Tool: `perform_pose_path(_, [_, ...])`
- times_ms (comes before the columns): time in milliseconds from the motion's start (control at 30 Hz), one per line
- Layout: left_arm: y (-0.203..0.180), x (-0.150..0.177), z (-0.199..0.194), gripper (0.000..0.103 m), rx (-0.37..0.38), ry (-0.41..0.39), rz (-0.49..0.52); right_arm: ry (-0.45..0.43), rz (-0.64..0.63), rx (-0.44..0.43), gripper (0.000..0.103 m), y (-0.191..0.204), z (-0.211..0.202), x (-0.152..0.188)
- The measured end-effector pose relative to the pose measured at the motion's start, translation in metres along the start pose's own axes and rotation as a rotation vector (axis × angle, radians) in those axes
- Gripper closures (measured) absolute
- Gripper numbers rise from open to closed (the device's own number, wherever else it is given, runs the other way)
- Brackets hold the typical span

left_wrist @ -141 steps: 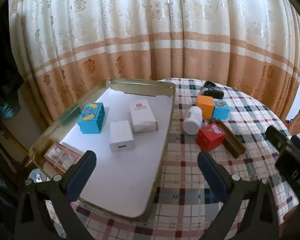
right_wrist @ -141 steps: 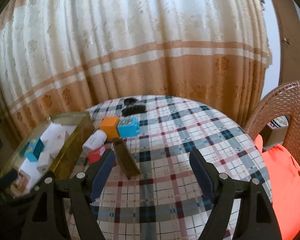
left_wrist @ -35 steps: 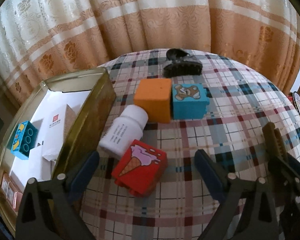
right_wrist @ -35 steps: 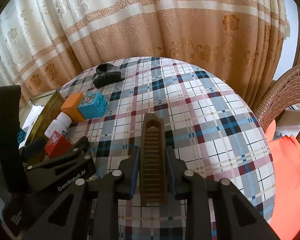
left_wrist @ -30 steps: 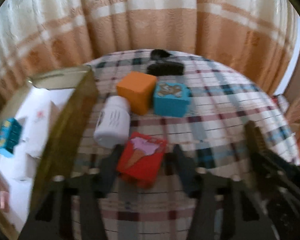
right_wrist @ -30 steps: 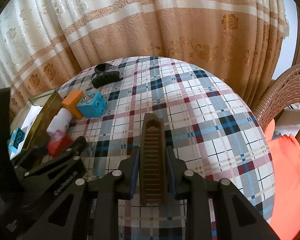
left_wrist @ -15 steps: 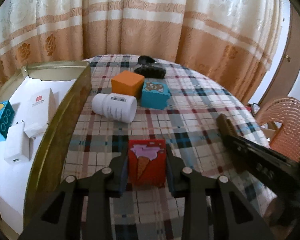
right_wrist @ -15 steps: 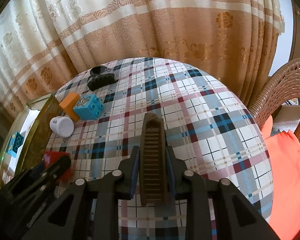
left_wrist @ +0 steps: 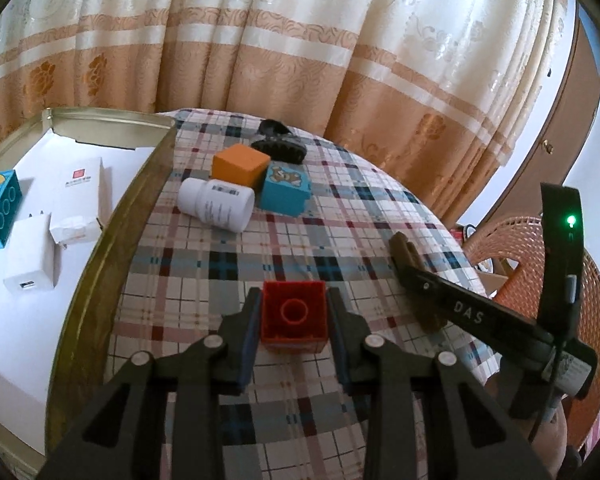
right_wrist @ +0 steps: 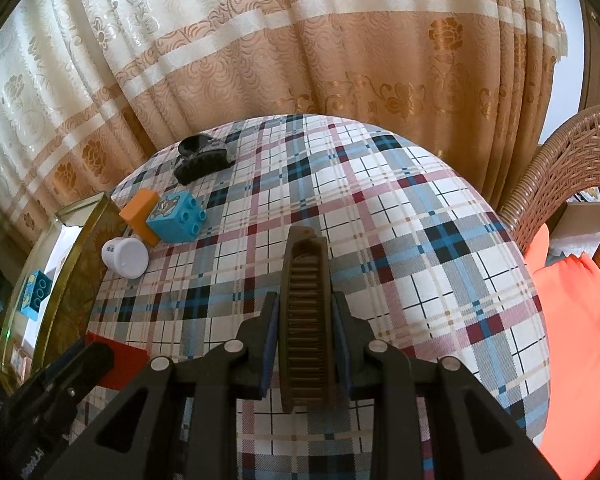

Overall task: Organize rigid objects
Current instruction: 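Carry the red block with the left gripper while the right carries the comb into the tray, releasing both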

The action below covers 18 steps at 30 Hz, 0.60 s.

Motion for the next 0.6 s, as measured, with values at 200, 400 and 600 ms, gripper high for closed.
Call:
perform_pose_path(200, [-0.001,0.003,-0.007,0.072,-0.001,-0.011,0.011,-0.013,0.000,0.001,0.075,0.001,-0.002,0.000])
perform_pose_path(400, [-0.006,0.002,-0.020,0.072,-0.005,-0.051,0.047,-0.034,-0.009,0.014,0.075,0.002,-0.006,-0.001])
perform_pose_path(600, [-0.003,0.002,-0.033,0.072,0.004,-0.068,0.032,-0.086,-0.025,0.028,0.076,0.005,-0.015,0.000])
Point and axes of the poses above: each gripper's, at about its wrist camera, not at the fingertips, and z roughly the way its jaws point, y to its left, x to its underside, the point moved 1 cm from there along z, roughly the way its jaws point, and after that the axes turned 1 degree about y, right-handed, at the moved point
